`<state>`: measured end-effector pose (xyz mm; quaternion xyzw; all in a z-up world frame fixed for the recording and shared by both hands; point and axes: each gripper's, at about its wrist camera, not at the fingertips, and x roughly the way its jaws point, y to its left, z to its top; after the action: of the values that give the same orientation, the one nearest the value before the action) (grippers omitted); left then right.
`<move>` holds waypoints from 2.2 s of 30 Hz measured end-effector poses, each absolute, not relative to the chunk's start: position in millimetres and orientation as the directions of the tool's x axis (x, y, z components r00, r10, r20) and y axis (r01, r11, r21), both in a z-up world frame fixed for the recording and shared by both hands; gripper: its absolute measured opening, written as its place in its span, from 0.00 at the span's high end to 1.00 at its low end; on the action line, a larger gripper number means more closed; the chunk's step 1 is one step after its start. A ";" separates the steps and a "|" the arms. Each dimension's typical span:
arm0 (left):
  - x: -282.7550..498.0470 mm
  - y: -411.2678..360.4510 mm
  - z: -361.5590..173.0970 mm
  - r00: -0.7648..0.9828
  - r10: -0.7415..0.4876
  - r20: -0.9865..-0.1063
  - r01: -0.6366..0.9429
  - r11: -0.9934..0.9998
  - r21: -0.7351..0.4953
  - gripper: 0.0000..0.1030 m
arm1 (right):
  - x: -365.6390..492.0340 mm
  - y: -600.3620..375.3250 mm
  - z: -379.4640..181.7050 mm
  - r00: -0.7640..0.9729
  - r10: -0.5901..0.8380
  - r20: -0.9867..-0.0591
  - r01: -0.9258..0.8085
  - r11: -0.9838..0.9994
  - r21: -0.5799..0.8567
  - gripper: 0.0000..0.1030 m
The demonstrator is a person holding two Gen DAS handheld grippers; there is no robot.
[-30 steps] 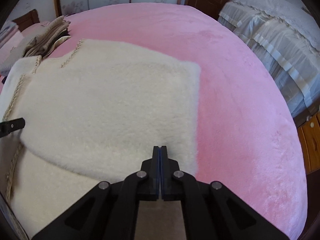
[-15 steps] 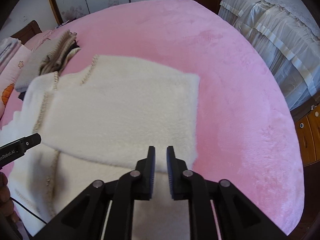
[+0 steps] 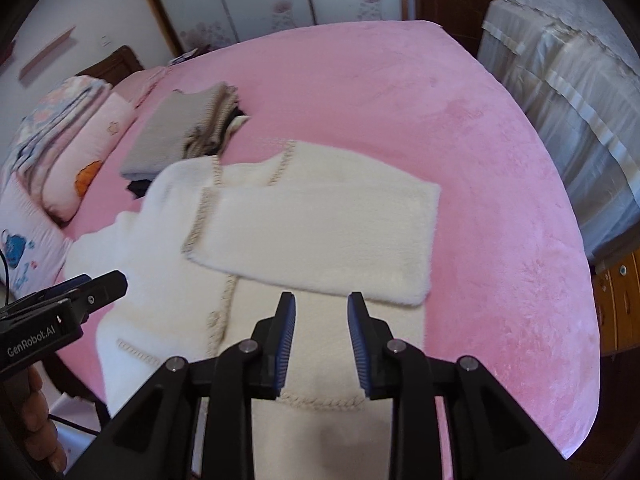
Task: Fold large clothes
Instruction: 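Move the left tool to the other sleeve cuff and grasp it, then fold the gripped sleeve across the cardigan body with the left tool and release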
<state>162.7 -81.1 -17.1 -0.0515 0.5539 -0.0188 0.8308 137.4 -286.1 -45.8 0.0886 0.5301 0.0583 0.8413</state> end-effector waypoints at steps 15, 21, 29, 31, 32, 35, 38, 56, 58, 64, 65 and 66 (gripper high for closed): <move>120.6 56.9 19.2 0.414 -0.041 -0.909 -0.162 0.980 -0.118 0.39 | 127.5 -143.6 -5.4 0.390 0.357 -0.849 -0.247 0.929 0.277 0.74; 141.3 150.2 -17.8 0.350 -0.060 -0.935 -0.156 0.980 -0.121 0.39 | 146.5 -54.7 -21.7 0.358 0.355 -0.864 -0.213 0.932 0.295 0.74; 185.5 306.5 -108.5 0.301 -0.087 -0.950 -0.253 0.953 -0.168 0.39 | 189.3 72.5 -75.6 0.377 0.340 -0.862 -0.197 0.938 0.284 0.74; 194.6 344.3 -131.0 0.313 -0.106 -0.944 -0.292 0.935 -0.201 0.39 | 201.8 97.8 -92.9 0.363 0.337 -0.869 -0.196 0.939 0.282 0.74; 198.8 363.2 -142.1 0.321 -0.114 -0.940 -0.316 0.923 -0.219 0.39 | 208.0 110.4 -101.9 0.354 0.339 -0.872 -0.195 0.938 0.285 0.74; 210.0 425.5 -179.6 0.356 -0.124 -0.926 -0.418 0.865 -0.276 0.39 | 223.4 143.5 -125.9 0.337 0.347 -0.875 -0.210 0.934 0.290 0.74; 215.1 479.2 -216.8 0.380 -0.138 -0.915 -0.524 0.783 -0.335 0.39 | 233.8 175.3 -146.3 0.331 0.348 -0.877 -0.244 0.929 0.277 0.74; 247.6 536.8 -287.5 0.511 -0.176 -0.842 -0.632 0.586 -0.506 0.91 | 234.7 189.0 -187.9 0.274 0.329 -0.904 -0.200 0.939 0.281 0.74; 251.9 523.0 -263.6 0.546 -0.149 -0.824 -0.605 0.611 -0.511 0.92 | 232.0 175.1 -183.4 0.284 0.316 -0.905 -0.179 0.945 0.274 0.74; 267.0 449.8 -169.0 0.692 -0.195 -0.695 -0.384 0.715 -0.584 0.92 | 228.7 120.1 -170.5 0.333 0.306 -0.892 -0.087 0.952 0.294 0.74; 269.4 432.0 -154.3 0.711 -0.221 -0.667 -0.328 0.735 -0.594 0.92 | 227.5 111.4 -169.2 0.342 0.302 -0.890 -0.074 0.953 0.295 0.74; 273.7 405.8 -137.5 0.728 -0.258 -0.635 -0.254 0.759 -0.600 0.92 | 225.7 98.5 -167.5 0.355 0.297 -0.886 -0.056 0.953 0.297 0.74</move>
<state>273.7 405.8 -137.5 -0.3471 0.3687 -0.0013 0.8623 225.7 98.5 -167.5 0.1082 0.5575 0.1081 0.8160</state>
